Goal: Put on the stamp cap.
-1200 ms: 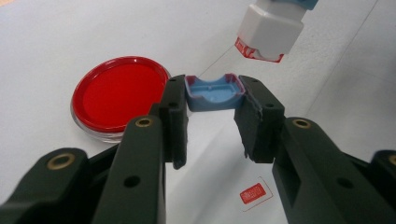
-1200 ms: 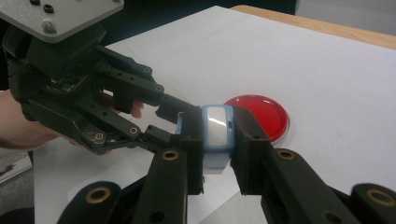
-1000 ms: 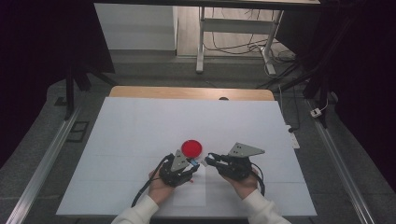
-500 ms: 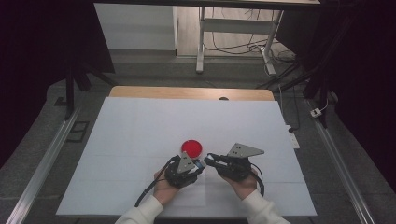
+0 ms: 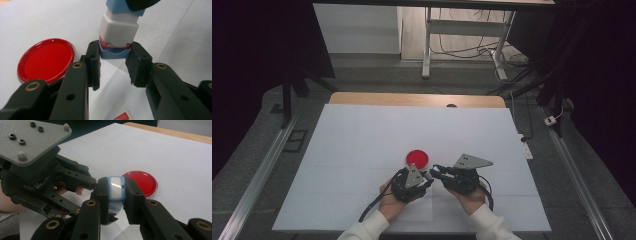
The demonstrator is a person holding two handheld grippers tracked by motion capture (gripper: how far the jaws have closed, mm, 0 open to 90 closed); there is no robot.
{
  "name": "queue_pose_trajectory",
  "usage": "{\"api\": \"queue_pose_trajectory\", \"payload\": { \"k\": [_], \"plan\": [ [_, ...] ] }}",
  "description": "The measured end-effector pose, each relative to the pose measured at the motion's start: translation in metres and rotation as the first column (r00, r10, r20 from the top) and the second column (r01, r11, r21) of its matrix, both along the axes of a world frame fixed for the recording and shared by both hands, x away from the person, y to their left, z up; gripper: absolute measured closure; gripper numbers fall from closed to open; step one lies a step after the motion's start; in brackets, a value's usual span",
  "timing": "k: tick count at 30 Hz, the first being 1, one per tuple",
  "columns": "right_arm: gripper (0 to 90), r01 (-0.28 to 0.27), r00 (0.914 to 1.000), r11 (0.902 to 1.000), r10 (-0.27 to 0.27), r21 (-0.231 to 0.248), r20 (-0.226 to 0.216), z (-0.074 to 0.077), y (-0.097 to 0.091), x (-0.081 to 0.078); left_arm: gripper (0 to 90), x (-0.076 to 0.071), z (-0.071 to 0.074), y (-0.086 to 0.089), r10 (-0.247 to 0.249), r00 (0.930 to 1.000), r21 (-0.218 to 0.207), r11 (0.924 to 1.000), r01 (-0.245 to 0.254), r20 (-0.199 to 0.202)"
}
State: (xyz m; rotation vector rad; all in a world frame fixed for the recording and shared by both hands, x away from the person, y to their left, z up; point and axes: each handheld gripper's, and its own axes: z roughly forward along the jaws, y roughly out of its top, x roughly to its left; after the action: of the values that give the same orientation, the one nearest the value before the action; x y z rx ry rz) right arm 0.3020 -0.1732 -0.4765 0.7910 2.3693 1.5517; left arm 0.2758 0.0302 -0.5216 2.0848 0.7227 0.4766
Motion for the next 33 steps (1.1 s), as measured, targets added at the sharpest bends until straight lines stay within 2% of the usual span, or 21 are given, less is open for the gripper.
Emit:
{"api": "queue_pose_trajectory", "payload": {
  "k": [10, 17, 20, 24, 33],
  "plan": [
    [75.2, 0.034, 0.9984, 0.9992, -0.033, 0.02, -0.047, 0.0, 0.0015, -0.0003, 65.3, -0.0021, 0.0, -0.0013, 0.011, 0.9993, 0.025, 0.9996, -0.012, 0.035],
    [75.2, 0.059, 0.9903, 0.9958, -0.049, 0.071, -0.13, -0.0013, -0.0016, 0.0033, 65.3, -0.0041, 0.0005, -0.0022, 0.012, 0.998, 0.038, 0.9992, -0.014, 0.062],
    [75.2, 0.07, 0.9867, 0.9945, -0.057, 0.078, -0.152, -0.0022, -0.0019, 0.0041, 65.4, -0.0048, 0.0001, -0.0028, 0.015, 0.9972, 0.05, 0.9986, -0.019, 0.074],
    [75.2, 0.077, 0.9841, 0.9936, -0.062, 0.083, -0.167, -0.0023, -0.0023, 0.0047, 65.5, -0.0061, 0.0005, -0.0029, 0.017, 0.9958, 0.061, 0.9979, -0.022, 0.09],
    [75.2, 0.082, 0.982, 0.9942, -0.068, 0.07, -0.176, -0.0014, -0.0018, 0.0049, 65.6, -0.0068, 0.0002, -0.0032, 0.016, 0.9954, 0.07, 0.9973, -0.023, 0.095]
  ]
}}
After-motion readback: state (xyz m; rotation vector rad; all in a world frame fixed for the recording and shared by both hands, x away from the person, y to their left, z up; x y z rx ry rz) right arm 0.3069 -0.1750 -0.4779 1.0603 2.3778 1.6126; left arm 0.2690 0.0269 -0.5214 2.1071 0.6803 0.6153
